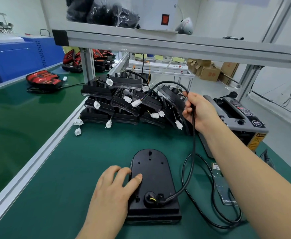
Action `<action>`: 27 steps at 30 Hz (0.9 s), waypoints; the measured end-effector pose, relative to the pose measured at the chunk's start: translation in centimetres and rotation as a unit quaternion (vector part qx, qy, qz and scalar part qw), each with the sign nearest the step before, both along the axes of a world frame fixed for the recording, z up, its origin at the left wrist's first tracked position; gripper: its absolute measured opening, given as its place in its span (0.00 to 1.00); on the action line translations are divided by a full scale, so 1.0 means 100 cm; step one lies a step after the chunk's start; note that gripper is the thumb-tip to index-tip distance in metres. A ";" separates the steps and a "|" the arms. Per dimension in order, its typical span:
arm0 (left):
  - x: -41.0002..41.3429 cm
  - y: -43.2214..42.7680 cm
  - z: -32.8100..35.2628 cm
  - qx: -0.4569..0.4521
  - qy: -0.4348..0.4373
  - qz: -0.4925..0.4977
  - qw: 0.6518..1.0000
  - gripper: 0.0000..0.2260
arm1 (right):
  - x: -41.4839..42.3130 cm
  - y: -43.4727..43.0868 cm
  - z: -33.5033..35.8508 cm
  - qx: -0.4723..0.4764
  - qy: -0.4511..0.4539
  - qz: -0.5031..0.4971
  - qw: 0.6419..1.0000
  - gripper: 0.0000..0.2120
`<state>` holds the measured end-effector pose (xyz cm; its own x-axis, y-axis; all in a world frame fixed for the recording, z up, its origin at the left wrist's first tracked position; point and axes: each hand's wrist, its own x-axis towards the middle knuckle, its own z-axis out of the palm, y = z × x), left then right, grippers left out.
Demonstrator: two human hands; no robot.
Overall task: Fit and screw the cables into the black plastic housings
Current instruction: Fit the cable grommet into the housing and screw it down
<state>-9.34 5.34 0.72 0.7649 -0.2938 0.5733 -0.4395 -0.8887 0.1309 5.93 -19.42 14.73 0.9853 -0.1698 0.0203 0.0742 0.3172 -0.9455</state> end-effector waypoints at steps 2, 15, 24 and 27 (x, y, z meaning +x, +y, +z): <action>0.000 0.000 0.005 0.000 0.001 -0.012 1.000 0.32 | -0.012 0.000 0.004 -0.056 -0.040 0.063 0.996 0.09; 0.024 0.054 0.056 -0.486 0.137 0.068 0.861 0.14 | -0.046 0.064 -0.005 -0.595 -0.107 0.236 0.760 0.08; 0.007 0.050 0.047 -0.335 0.555 0.025 0.761 0.13 | -0.022 0.089 -0.064 -0.719 -0.084 0.228 0.651 0.10; 0.009 0.034 0.038 -0.297 0.548 0.047 0.781 0.09 | -0.032 0.089 -0.072 -0.747 -0.102 0.183 0.631 0.14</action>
